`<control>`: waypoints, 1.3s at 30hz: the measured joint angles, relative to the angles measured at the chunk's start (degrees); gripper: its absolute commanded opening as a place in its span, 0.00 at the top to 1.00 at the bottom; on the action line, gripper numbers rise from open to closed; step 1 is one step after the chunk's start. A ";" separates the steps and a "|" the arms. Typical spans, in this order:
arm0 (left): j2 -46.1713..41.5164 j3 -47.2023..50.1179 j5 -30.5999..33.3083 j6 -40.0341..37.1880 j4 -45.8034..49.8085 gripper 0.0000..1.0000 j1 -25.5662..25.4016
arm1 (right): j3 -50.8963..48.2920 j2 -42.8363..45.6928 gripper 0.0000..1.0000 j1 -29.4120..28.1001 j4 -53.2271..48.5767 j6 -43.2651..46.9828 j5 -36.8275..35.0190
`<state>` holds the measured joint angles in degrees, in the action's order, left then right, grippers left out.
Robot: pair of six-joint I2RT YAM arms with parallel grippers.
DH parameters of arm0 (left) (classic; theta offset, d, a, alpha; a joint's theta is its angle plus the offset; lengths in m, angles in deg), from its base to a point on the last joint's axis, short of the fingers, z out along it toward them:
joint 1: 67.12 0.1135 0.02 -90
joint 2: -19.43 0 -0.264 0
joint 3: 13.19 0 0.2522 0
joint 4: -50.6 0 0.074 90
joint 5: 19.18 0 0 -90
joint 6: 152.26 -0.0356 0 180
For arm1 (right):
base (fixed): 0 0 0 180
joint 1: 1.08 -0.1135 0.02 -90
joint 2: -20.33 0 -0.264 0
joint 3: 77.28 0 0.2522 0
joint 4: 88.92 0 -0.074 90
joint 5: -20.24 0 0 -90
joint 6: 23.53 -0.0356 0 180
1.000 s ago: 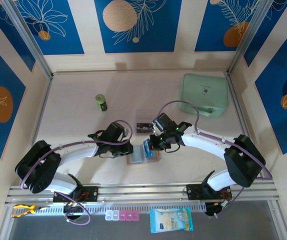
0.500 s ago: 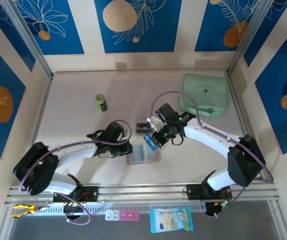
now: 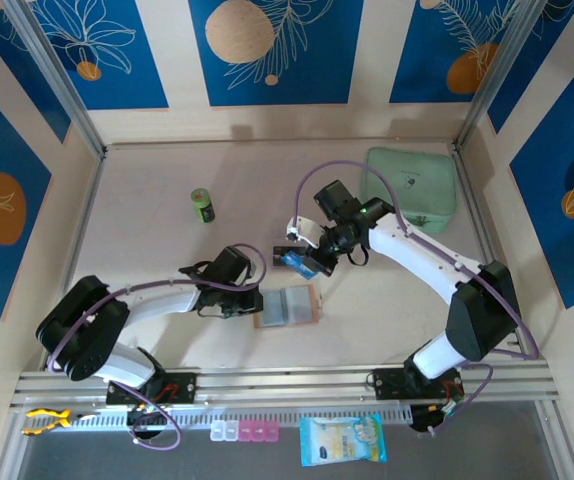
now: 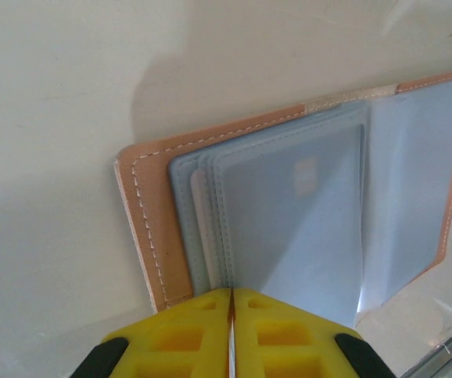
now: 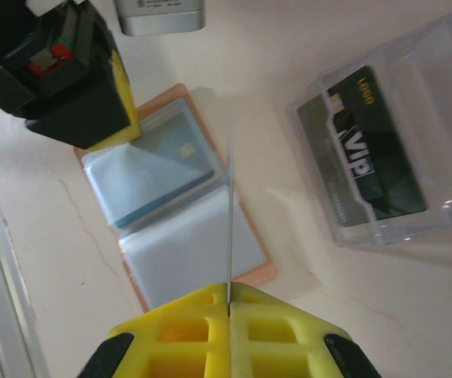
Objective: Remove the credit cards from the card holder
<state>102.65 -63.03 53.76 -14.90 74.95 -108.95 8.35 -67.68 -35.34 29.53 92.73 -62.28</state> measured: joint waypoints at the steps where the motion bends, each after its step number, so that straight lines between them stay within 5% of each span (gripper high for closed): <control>1: 0.00 0.00 0.04 -0.17 0.04 0.90 0.07 | 0.72 -0.50 1.00 0.50 -0.26 0.81 0.00; 16: -1.81 -0.04 0.63 -1.40 2.19 0.88 1.31 | 14.32 -11.43 1.00 6.49 -5.55 11.69 1.49; 39: -15.56 6.82 2.60 -1.18 5.38 0.85 4.83 | 38.86 -35.21 1.00 8.04 -17.35 20.09 2.10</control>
<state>87.09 -56.21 56.36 -16.08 80.32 -104.12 47.22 -102.89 -27.29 12.17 112.81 -60.18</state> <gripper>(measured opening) 0.152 0.051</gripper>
